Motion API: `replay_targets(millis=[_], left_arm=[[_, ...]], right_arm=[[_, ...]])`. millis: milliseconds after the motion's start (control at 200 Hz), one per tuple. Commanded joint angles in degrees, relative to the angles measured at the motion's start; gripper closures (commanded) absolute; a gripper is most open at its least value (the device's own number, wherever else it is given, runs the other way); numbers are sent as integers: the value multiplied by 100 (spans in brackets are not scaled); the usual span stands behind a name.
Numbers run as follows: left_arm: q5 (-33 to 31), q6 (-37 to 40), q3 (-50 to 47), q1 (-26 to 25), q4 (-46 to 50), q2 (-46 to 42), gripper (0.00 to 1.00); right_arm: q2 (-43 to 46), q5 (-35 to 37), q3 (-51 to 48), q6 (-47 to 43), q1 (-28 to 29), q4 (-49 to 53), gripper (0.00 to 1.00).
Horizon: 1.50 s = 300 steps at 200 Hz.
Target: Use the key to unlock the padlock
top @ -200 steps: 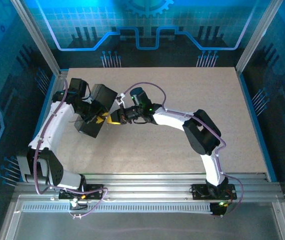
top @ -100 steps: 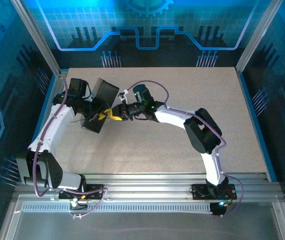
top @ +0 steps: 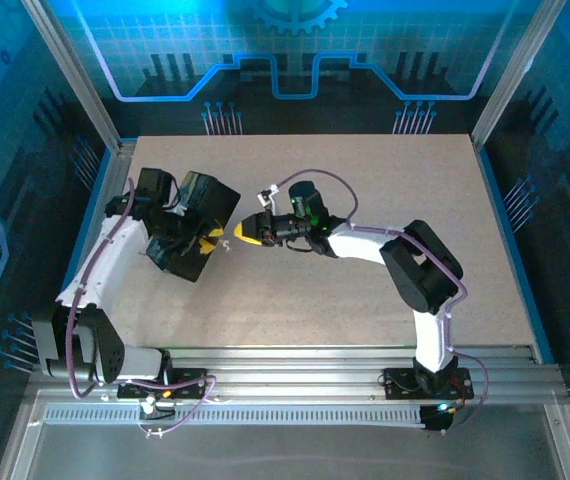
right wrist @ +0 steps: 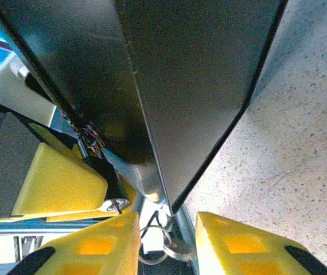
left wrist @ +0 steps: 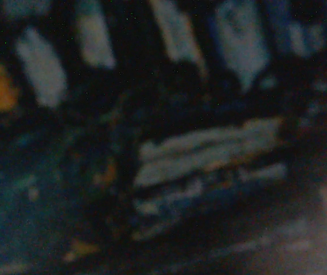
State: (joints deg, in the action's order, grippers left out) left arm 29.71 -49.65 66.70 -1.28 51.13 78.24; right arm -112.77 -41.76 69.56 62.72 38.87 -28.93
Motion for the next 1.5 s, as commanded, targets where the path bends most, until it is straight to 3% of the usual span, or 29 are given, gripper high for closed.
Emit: replay_targets(millis=[0,330,920,1496], left_arm=[[256,-111,10,80,94,-142,100],[315,-103,62,93,101,-133,100],[384,-71,106,124,141,-204,100],[518,-27,-54,102,159,-289,100]], right_arm=[[350,-54,-147,-180,68,-408,74],[296,-102,-83,-790,384,-153,76],[-56,-106,38,-752,427,-210,78],[-267,-174,157,-178,452,-956,100]])
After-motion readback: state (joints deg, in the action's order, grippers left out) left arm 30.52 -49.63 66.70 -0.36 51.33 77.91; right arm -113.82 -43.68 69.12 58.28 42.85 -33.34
